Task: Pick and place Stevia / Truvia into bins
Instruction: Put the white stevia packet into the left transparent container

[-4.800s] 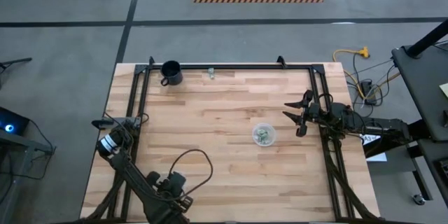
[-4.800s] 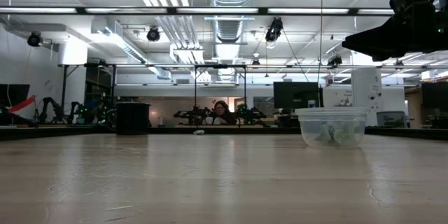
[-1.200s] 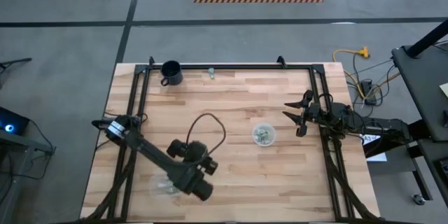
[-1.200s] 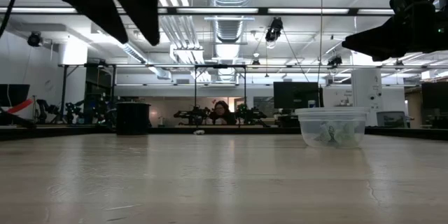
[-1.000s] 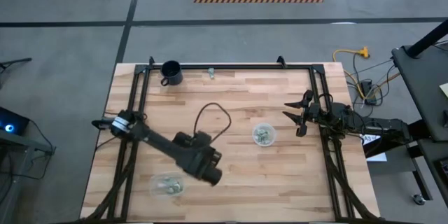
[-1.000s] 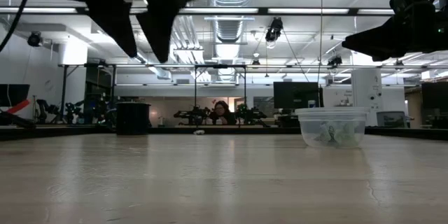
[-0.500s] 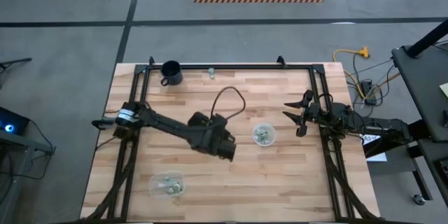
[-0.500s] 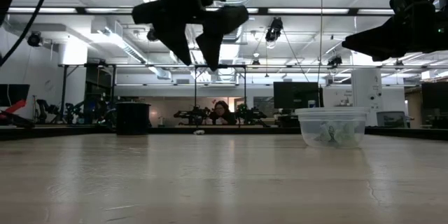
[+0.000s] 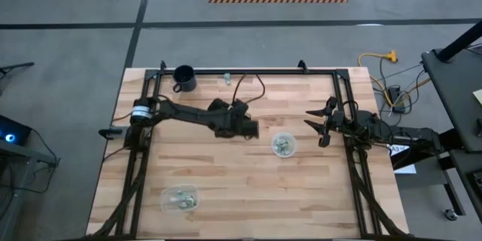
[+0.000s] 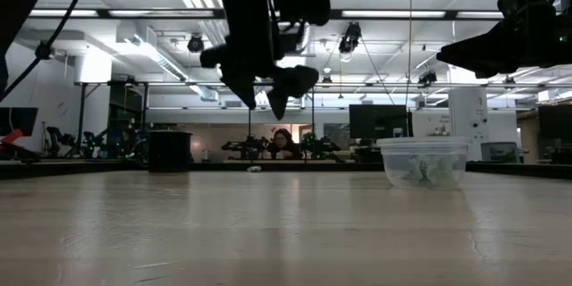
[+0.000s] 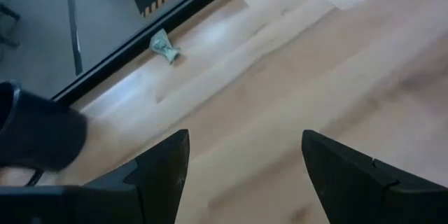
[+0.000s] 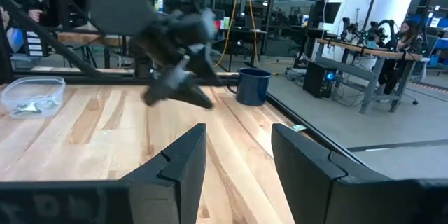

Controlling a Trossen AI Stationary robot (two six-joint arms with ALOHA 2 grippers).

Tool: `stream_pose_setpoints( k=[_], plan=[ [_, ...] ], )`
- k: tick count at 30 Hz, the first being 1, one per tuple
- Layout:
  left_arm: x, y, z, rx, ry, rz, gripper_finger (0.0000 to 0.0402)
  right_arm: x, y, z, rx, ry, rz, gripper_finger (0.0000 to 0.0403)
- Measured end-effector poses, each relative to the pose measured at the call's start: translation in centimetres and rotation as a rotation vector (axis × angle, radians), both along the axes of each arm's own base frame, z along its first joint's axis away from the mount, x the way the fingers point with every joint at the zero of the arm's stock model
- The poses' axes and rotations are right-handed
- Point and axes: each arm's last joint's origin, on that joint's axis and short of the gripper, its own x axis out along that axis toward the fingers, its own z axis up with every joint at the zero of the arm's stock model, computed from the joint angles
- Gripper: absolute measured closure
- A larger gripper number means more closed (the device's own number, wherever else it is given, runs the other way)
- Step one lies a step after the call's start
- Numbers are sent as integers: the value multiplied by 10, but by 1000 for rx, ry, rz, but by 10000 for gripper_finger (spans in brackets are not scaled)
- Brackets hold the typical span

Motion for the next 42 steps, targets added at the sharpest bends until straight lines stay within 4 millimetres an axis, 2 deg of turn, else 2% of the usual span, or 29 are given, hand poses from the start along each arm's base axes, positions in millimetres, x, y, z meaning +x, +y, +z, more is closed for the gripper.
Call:
stream_pose_setpoints(
  k=[6,14,21,24,32,42],
  plan=[
    [2,42,-10,-15,-10,19,143,0,0,0,0,0,0,250],
    [-1,82,-10,-5,-28,85,143,0,0,0,0,0,0,250],
    [3,120,-20,-87,-158,-27,143,0,0,0,0,0,0,250],
    [-1,136,-24,-105,-195,-21,143,0,0,0,0,0,0,250],
    [-22,165,-32,-111,-170,56,143,0,0,0,0,0,0,250],
    [-33,189,-33,-155,-199,88,143,0,0,0,0,0,0,250]
  ],
)
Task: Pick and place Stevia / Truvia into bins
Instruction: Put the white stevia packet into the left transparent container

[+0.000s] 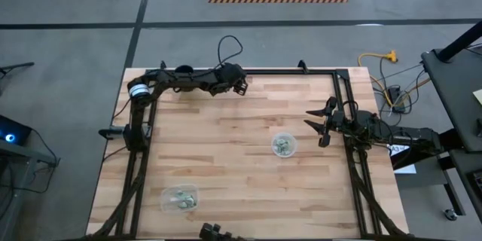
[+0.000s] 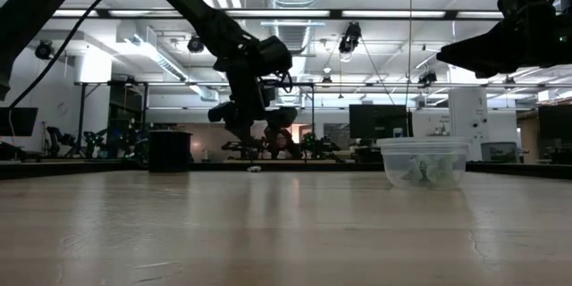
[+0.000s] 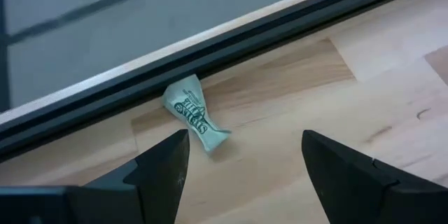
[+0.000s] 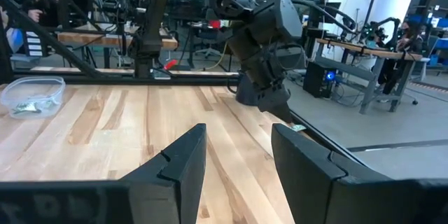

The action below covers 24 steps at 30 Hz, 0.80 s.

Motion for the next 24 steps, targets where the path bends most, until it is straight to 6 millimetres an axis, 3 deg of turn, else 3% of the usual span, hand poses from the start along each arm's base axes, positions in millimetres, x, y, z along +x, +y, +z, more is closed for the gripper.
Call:
stream_pose_setpoints(
  k=[11,24],
  plan=[
    [-16,15,-21,-53,-49,9,143,0,0,0,0,0,0,250],
    [-24,31,-25,-58,-74,58,143,0,0,0,0,0,0,250]
  ],
)
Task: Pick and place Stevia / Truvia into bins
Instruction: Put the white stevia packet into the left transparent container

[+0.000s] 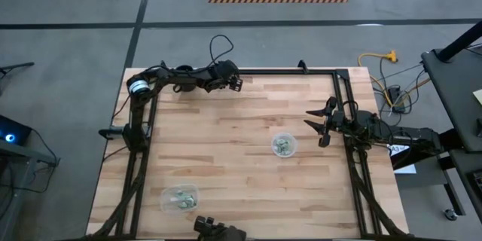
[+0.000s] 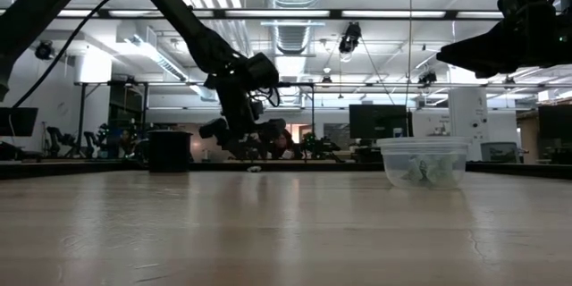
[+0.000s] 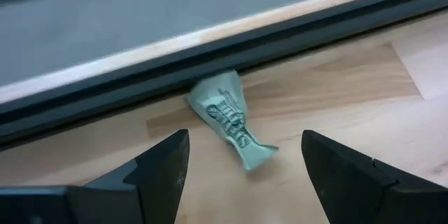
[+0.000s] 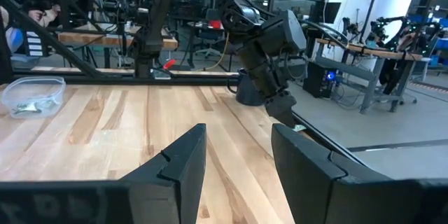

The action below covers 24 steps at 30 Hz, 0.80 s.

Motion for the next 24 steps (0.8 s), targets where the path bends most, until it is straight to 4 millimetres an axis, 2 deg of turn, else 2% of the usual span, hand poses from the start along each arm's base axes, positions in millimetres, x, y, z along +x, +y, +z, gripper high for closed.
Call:
stream_pose_setpoints(
  k=[6,24],
  plan=[
    [-2,7,-3,-36,-23,-39,143,0,0,0,0,0,0,250],
    [-6,9,-5,-83,-38,-23,143,0,0,0,0,0,0,250]
  ],
)
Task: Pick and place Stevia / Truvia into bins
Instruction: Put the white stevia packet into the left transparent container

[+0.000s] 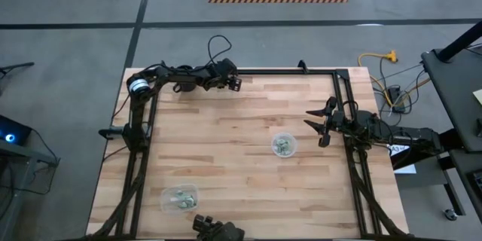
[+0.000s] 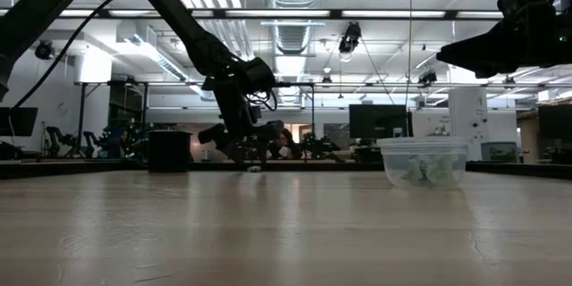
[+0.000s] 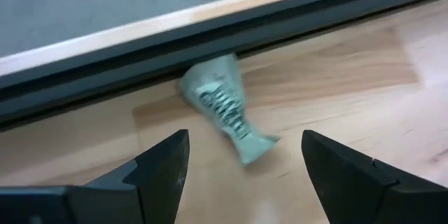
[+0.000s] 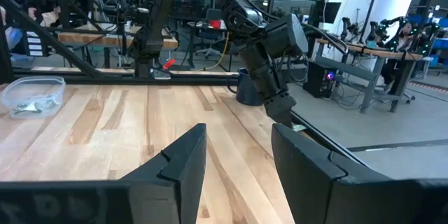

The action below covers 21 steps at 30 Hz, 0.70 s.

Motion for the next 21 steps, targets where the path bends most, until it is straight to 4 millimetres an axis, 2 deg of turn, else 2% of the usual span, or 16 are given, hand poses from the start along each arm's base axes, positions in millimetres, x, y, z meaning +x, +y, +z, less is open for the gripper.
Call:
stream_pose_setpoints(
  k=[9,21],
  plan=[
    [-10,6,-2,-93,7,33,143,0,0,0,0,0,0,250],
    [1,15,19,-58,-59,-17,143,0,0,0,0,0,0,250]
  ],
)
